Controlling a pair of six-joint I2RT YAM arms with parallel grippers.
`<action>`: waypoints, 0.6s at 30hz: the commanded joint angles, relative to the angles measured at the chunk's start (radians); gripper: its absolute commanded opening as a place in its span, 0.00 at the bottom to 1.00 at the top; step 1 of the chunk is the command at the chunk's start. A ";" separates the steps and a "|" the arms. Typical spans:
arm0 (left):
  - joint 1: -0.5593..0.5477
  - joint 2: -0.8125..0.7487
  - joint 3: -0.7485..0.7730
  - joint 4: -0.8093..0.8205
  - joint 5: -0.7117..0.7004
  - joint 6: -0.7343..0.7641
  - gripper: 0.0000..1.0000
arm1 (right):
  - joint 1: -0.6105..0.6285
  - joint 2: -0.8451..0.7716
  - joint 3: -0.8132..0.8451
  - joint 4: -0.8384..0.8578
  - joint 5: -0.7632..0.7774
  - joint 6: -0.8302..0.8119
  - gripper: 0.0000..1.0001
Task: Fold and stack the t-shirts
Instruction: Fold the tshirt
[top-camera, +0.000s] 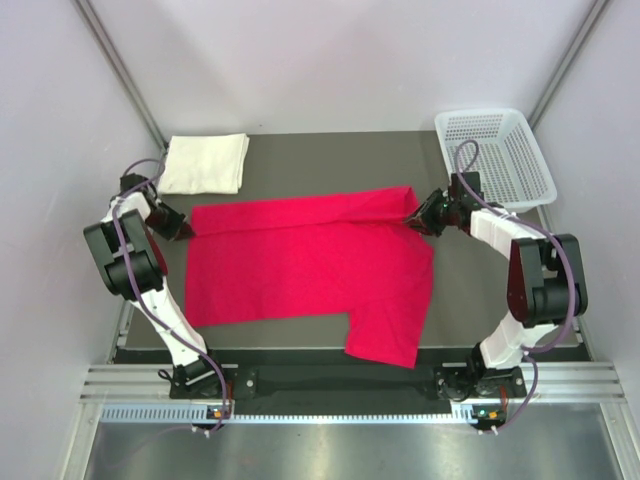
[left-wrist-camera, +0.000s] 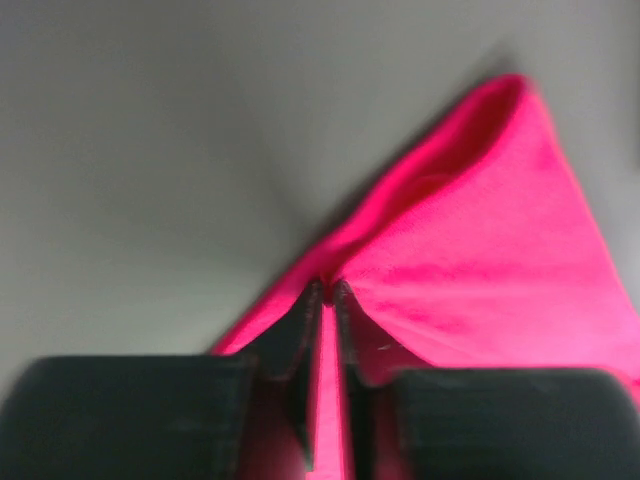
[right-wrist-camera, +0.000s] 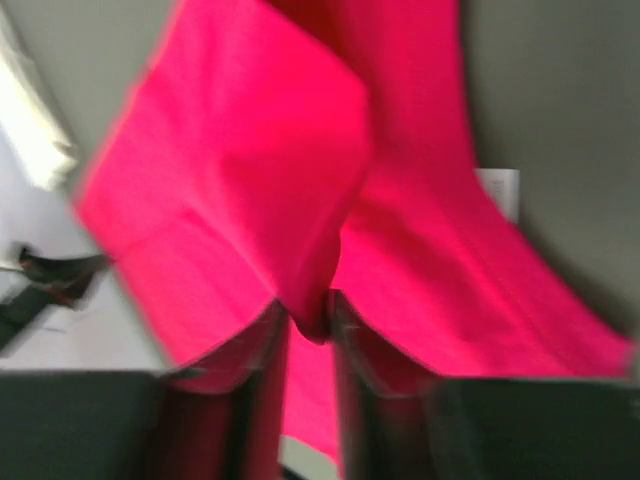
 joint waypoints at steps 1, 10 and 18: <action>0.013 -0.095 -0.036 0.008 -0.090 0.003 0.18 | 0.023 0.012 0.117 -0.171 0.049 -0.298 0.29; 0.009 -0.200 0.004 0.043 -0.130 -0.001 0.38 | 0.044 0.098 0.456 -0.326 0.188 -0.629 0.61; -0.028 -0.120 -0.056 0.202 0.130 -0.035 0.31 | 0.043 0.348 0.706 -0.337 0.139 -0.611 0.68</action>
